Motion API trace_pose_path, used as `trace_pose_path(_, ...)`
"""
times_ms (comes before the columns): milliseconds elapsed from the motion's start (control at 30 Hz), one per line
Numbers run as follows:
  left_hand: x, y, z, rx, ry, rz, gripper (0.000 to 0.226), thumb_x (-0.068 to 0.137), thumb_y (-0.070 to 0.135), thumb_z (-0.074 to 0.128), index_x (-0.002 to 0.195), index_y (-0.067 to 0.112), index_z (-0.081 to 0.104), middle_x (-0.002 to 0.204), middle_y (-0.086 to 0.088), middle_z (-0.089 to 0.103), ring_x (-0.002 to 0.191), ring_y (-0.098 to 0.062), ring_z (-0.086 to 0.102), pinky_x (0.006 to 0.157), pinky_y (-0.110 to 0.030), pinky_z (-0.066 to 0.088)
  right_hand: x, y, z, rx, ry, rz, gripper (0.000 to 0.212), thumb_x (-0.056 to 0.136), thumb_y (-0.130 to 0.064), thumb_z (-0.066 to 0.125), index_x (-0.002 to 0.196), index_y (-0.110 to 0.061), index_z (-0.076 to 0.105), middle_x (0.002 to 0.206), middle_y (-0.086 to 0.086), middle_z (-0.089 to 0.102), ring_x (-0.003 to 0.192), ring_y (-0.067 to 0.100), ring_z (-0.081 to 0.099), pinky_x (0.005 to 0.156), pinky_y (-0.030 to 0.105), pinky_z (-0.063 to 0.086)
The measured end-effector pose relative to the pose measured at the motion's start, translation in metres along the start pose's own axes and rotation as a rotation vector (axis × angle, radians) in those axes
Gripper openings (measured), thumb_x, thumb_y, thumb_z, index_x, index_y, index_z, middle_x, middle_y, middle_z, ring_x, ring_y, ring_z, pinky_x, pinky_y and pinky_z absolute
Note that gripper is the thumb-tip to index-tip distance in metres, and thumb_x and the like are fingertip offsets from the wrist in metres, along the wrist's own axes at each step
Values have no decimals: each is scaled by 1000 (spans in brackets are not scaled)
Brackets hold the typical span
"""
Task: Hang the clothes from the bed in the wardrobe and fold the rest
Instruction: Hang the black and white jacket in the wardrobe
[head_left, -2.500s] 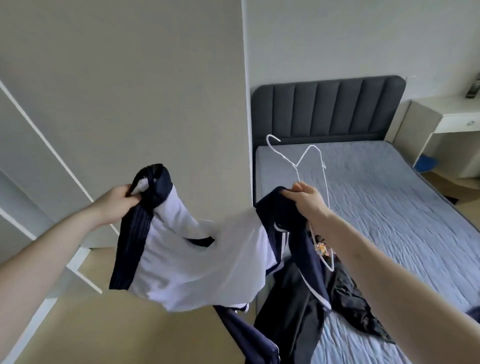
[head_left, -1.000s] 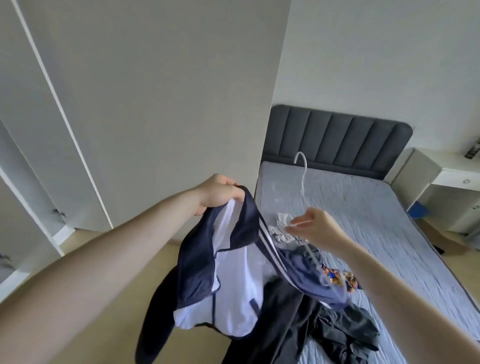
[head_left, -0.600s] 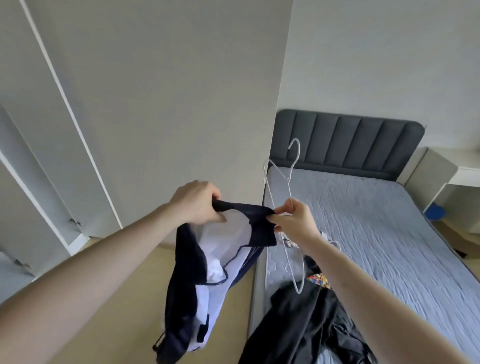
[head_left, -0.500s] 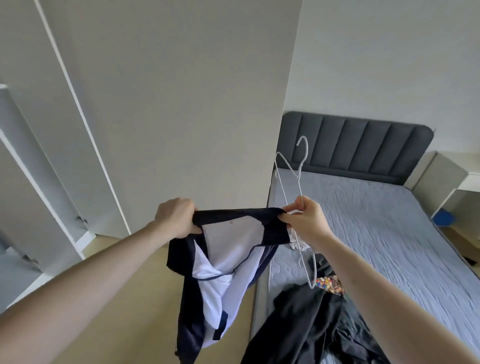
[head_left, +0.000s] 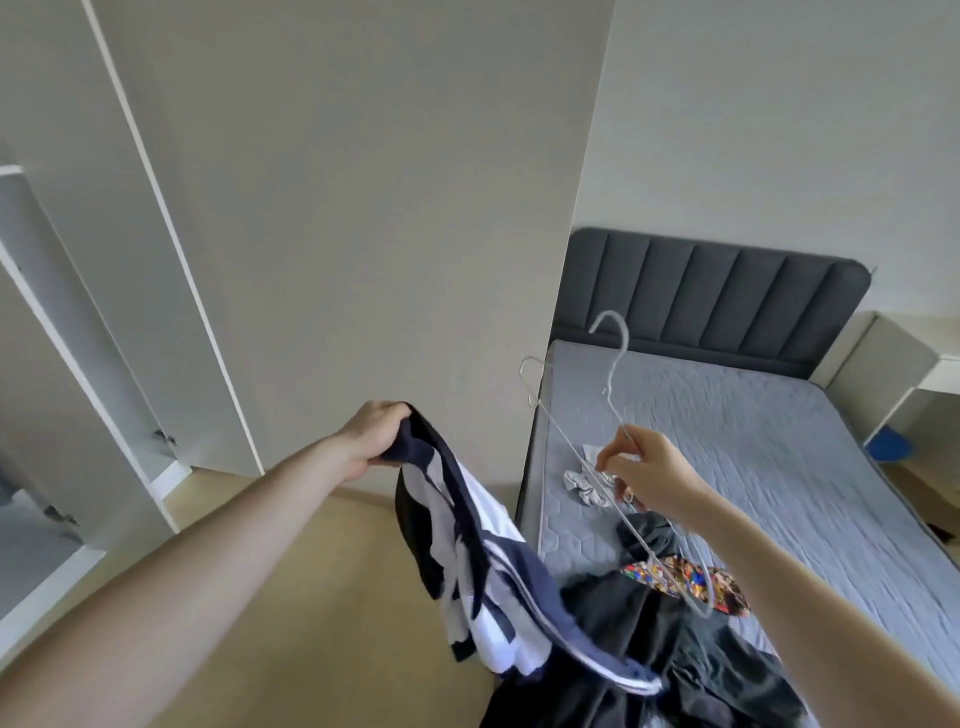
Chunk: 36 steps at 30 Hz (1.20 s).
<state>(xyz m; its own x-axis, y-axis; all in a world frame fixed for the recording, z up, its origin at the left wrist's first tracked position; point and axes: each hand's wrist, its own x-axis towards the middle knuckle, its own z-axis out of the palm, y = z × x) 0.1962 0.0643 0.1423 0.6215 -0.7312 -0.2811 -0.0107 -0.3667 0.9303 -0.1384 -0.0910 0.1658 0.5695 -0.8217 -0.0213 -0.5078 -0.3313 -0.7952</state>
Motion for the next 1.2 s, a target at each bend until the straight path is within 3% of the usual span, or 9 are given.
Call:
trace_pose_path(67,0,15,10,122,-46,97,20,94,18,46,81,12,61,75,-10,56,67,-23,53,55,-28,44,-10,0,-5,-166,-13,-93,15,95,-13,65,84,-7,56,83,8,71,63,14,57,58,30,43)
trace_pose_path(133,2,27,16,199,-72,133,16,91,20,48,78,15,55,74,-9,46,67,-22,42,53,-27,33,-22,-3,-11,-191,-12,-160,17,103,-26,59,89,-17,63,77,-2,70,58,3,53,57,20,40)
trace_pose_path(233,9,34,15,337,-48,147,21,86,23,57,72,15,44,73,-7,33,68,-22,29,54,-29,20,-39,-10,-18,-158,16,-200,26,108,-24,52,96,-25,74,61,-23,64,47,0,49,51,11,38)
trace_pose_path(433,13,42,4,659,54,144,21,75,31,71,65,19,56,64,-3,45,61,-23,39,57,-28,34,-65,-20,-28,-74,-57,-248,29,108,-21,54,93,-24,79,46,-13,37,44,6,26,45,15,21)
trace_pose_path(600,15,39,-6,790,117,75,39,73,32,75,57,17,43,58,-3,42,57,-25,39,55,-25,32,-71,-35,-22,-76,-129,-282,30,108,-24,52,95,-30,79,50,-10,30,45,10,23,45,20,18)
trace_pose_path(900,14,24,-32,900,207,-52,37,65,43,75,68,14,53,64,-1,55,57,-23,52,54,-25,39,-67,-38,-5,-64,-150,-319,30,108,-26,54,91,-33,78,52,-8,30,47,13,23,46,24,17)
trace_pose_path(1200,7,24,-12,776,151,105,49,77,35,71,55,19,31,55,1,27,60,-24,28,54,-29,23,-59,-24,24,-138,-181,-291,28,106,-32,55,92,-35,78,49,-9,32,46,10,26,46,20,20)
